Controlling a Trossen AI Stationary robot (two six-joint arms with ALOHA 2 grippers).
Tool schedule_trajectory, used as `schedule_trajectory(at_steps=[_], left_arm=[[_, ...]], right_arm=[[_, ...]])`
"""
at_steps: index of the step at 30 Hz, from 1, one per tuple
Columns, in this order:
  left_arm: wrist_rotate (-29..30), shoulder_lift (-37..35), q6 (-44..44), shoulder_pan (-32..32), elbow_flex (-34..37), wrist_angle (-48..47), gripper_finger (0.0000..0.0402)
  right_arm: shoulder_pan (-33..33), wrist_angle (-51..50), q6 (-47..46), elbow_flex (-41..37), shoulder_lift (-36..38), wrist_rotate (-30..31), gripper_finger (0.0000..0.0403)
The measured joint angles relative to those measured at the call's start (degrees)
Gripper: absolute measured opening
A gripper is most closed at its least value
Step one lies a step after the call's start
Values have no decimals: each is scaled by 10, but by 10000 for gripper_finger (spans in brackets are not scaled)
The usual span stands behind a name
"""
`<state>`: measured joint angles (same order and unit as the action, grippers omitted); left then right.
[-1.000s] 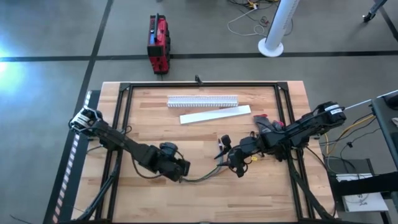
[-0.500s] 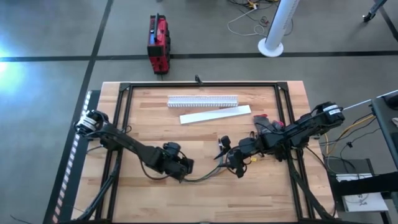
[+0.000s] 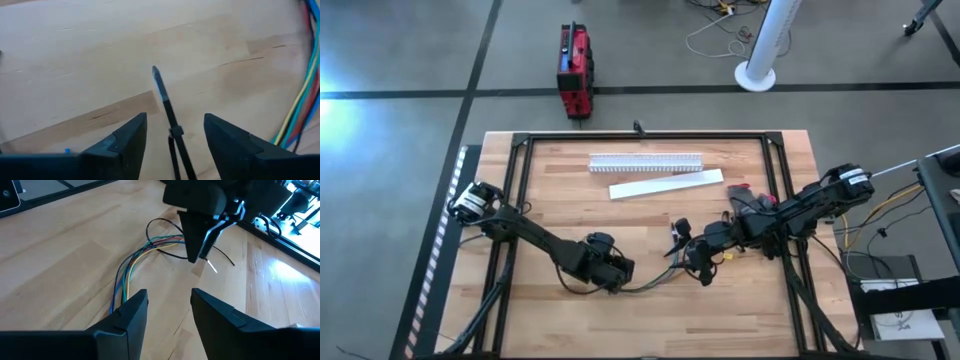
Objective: Ziptie cables
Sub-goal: Wrap the cables together using a black zip tie
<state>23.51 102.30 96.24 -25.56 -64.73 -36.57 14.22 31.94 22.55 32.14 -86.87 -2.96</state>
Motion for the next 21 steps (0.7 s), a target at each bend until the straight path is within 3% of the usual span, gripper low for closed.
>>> schedule_trajectory(at_steps=[21], left_arm=[[2, 0, -10, 2, 0, 11, 166]], right_arm=[[0, 1, 0, 2, 0, -45, 151]])
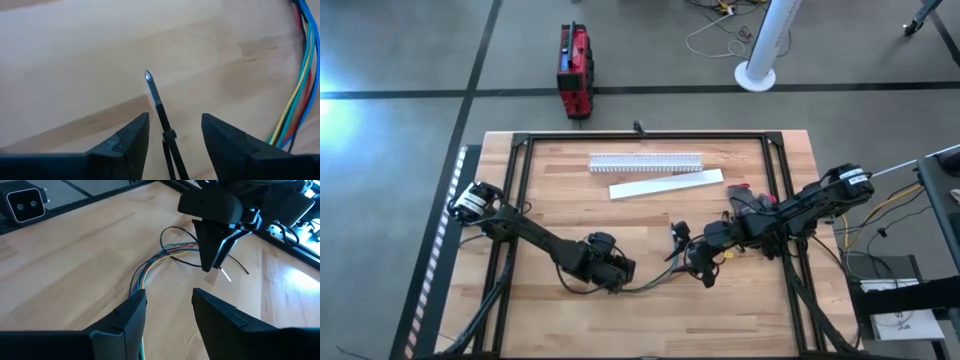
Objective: Ziptie cables
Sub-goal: Wrap the cables together using a black zip tie
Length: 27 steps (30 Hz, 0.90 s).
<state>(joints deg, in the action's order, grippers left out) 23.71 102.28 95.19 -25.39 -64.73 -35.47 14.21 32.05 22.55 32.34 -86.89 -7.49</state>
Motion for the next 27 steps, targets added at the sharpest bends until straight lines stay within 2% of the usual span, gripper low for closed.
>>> schedule_trajectory(at_steps=[8, 17, 20, 27], left_arm=[[-7, 0, -1, 0, 0, 6, 132], [-8, -1, -29, -1, 0, 10, 41], [-8, -1, -61, -1, 0, 26, 11], [-8, -1, -176, -4, 0, 111, 17]], right_arm=[[0, 3, -1, 0, 0, 0, 138], [0, 38, -16, 1, -1, -2, 123], [0, 90, -16, 2, -28, -5, 120], [-13, 122, -19, 72, -148, -5, 123]])
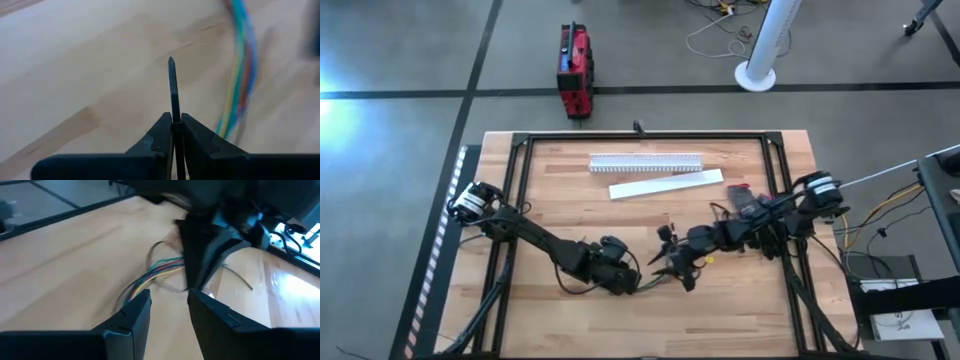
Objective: Ziptie cables
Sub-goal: Wrap the cables together using a black zip tie
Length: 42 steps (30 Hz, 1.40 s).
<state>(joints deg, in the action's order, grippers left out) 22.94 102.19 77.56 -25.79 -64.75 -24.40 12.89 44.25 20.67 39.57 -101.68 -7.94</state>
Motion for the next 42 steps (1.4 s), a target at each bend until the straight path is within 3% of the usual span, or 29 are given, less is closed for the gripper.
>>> schedule_trajectory(at_steps=[5, 8, 17, 31, 42], left_arm=[[0, 0, -25, -12, 0, 7, 6], [6, 1, -39, -20, 0, 8, 5], [26, 21, -84, -33, 0, 12, 5], [32, 24, -108, -65, 0, -18, 5], [39, 10, -91, -78, 0, -71, 5]], right_arm=[[-23, -57, -20, 68, -39, -2, 131], [-38, -119, -29, 106, -51, -40, 136], [-51, -142, -64, 188, -135, -115, 142], [-54, -140, -77, 248, -185, -120, 111], [-67, -167, -68, 287, -205, -121, 143]])
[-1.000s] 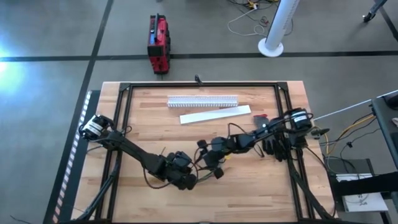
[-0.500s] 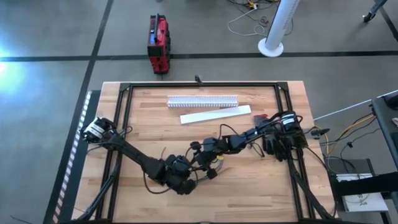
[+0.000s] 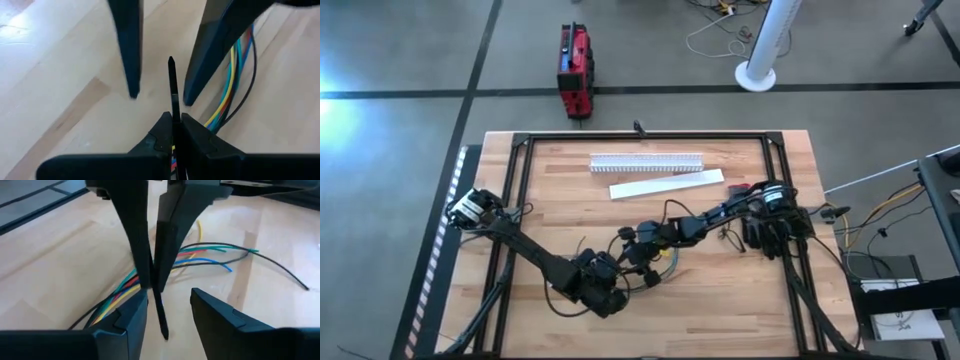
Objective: Ziptie cables
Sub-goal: Wrap the cables together using a black zip tie
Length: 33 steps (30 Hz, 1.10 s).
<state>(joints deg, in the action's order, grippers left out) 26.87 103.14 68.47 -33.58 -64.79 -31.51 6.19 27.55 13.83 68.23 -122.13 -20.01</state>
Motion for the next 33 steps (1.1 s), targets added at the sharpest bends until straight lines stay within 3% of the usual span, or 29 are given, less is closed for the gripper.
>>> schedule_trajectory(at_steps=[5, 10, 33], left_arm=[[2, -3, 0, -2, 0, -17, 5], [13, -15, 6, -4, 0, -33, 5], [41, -27, 32, -6, 0, -56, 4]], right_arm=[[-14, 1, 2, 5, 4, -3, 151], [-21, 0, 4, 13, -10, -45, 145], [-39, -22, 12, 15, -1, -46, 144]])
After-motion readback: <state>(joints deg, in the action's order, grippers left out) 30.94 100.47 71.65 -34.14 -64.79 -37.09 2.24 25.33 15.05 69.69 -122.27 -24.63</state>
